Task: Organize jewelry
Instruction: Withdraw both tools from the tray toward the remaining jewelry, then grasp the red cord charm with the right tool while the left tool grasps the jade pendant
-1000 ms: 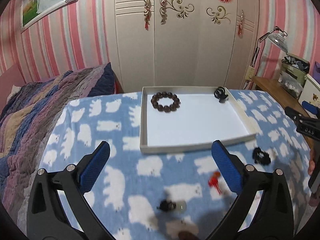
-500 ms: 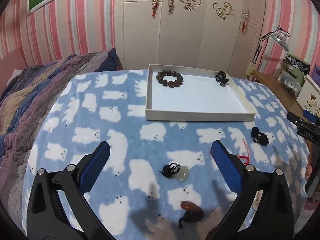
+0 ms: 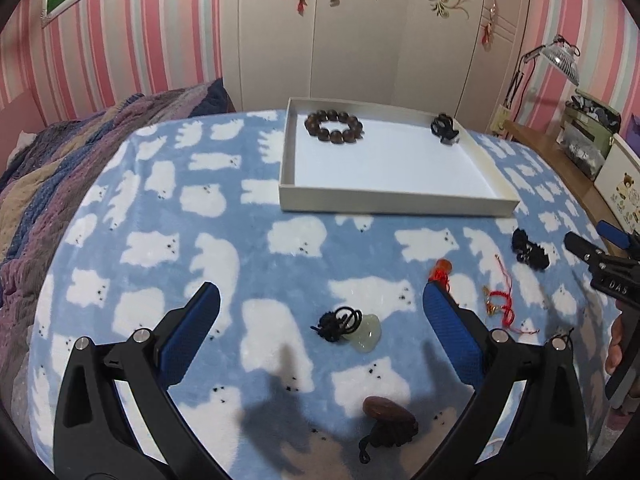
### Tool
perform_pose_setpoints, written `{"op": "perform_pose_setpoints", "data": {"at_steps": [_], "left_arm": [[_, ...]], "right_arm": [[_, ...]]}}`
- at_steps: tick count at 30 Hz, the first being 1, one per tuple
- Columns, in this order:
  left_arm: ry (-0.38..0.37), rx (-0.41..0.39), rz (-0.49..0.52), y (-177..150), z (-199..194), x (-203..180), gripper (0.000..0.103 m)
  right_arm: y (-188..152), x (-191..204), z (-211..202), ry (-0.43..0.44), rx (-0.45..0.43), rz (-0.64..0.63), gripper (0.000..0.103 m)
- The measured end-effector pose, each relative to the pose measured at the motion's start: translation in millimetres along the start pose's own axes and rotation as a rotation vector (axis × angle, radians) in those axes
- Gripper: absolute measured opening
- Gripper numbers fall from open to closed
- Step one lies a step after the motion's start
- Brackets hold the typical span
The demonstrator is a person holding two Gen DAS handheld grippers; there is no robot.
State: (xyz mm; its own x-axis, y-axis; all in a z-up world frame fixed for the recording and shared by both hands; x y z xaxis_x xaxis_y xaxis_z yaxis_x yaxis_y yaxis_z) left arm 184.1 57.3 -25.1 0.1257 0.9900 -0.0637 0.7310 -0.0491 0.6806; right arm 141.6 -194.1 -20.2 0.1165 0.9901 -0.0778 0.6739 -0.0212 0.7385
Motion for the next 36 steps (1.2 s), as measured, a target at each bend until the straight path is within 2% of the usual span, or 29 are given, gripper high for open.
{"op": "perform_pose_setpoints", "data": {"at_steps": [6, 10, 15, 20, 24, 33, 36], "left_arm": [[-0.02, 0.061, -0.031, -13, 21, 1, 0.099], [-0.04, 0.08, -0.016, -17, 28, -4, 0.089], [-0.053, 0.097, -0.013, -20, 34, -6, 0.084], [-0.056, 0.106, -0.021, -21, 37, -5, 0.079], [-0.056, 0.109, -0.012, -21, 37, -7, 0.073], [-0.062, 0.13, -0.009, -24, 43, -6, 0.063], [-0.063, 0.13, -0.006, -25, 43, -6, 0.056]], "right_arm": [[-15, 20, 13, 0.02, 0.055, -0.063, 0.101], [-18, 26, 17, 0.035, 0.078, -0.083, 0.1], [-21, 31, 23, 0.061, 0.112, -0.092, 0.089], [-26, 36, 27, 0.083, 0.14, -0.104, 0.083], [-28, 40, 29, 0.099, 0.159, -0.116, 0.075], [-35, 51, 34, 0.122, 0.195, -0.145, 0.067], [-38, 55, 38, 0.126, 0.212, -0.155, 0.066]]}}
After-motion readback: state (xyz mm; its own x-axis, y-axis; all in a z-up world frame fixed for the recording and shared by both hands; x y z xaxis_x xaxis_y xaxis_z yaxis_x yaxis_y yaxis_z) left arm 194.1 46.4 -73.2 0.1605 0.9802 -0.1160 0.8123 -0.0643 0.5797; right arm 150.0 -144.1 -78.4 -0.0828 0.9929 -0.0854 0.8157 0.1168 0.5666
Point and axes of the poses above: each gripper's, at about its wrist camera, not at the fingertips, and z roughly the way its jaws point, x to its left, y to its top, the point moved 4 cm from there along z, roughly the way its jaws point, and after that the axes turned 1 degree about -x, right-handed, at the moved point
